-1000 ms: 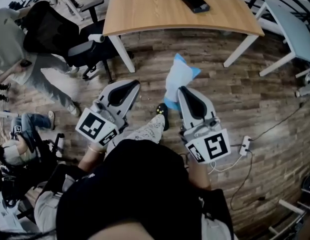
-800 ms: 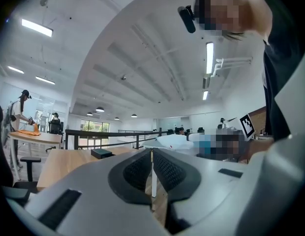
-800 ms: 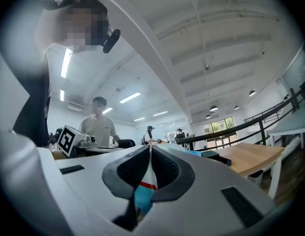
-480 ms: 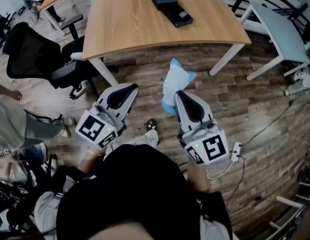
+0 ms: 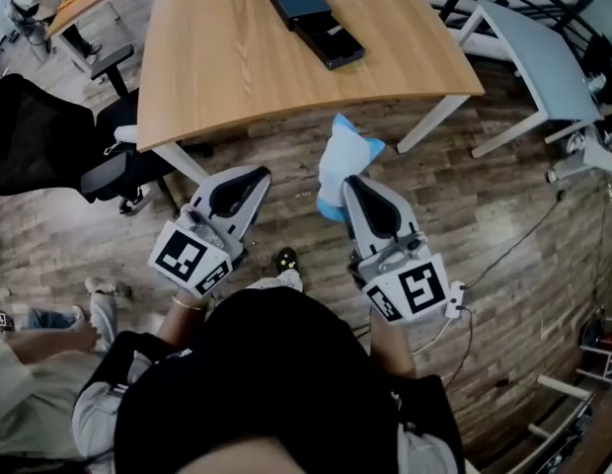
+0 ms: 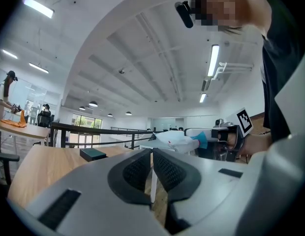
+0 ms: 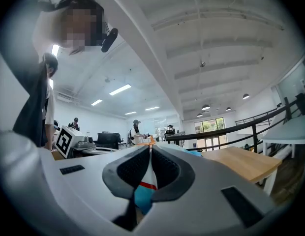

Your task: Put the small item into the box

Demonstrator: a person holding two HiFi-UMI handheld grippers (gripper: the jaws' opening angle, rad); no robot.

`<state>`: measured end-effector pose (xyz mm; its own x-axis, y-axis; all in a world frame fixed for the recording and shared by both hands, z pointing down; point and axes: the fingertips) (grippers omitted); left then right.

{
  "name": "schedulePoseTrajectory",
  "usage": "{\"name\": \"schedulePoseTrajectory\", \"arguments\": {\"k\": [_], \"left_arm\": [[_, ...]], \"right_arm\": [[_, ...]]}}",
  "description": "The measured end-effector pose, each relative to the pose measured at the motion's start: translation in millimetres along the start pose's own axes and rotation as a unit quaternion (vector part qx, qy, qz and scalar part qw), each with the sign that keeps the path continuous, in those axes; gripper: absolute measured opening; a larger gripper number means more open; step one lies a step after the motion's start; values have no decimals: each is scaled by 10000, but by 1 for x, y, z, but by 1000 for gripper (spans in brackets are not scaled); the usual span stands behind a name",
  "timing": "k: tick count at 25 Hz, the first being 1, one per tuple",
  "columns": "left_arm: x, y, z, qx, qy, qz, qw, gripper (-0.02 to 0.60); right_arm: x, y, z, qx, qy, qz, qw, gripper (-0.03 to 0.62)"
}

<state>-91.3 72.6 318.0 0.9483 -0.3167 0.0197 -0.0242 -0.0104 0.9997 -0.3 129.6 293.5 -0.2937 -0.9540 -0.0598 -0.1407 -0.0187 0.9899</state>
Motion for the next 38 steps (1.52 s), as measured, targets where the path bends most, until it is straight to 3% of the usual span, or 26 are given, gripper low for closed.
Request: {"name": "schedulePoseTrajectory", "arguments": {"k": [10, 19, 27, 38], "left_arm": [[33, 13, 48, -291, -8, -111, 9995, 23], [50, 16, 59, -301, 76, -109, 9995, 23], [67, 29, 80, -683, 24, -6, 9977, 23], [120, 14, 105, -497, 43, -146, 9986, 23]], "right_arm": [[50, 1, -33, -151, -65, 219, 9996, 26], [54, 0, -54, -168, 244, 226, 9993, 26], [70, -2, -74, 133, 253, 206, 9994, 26], [109, -11, -125, -20, 26, 125, 9999, 26]]}}
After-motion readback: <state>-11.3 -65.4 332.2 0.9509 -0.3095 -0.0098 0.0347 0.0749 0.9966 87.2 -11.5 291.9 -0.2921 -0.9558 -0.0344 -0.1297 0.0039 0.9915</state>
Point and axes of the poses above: the fingertips, and each gripper's own axes: x forward along the fingers, z to its left, y out of its underside, and after that the axes turned 4 degrees about x, right-handed
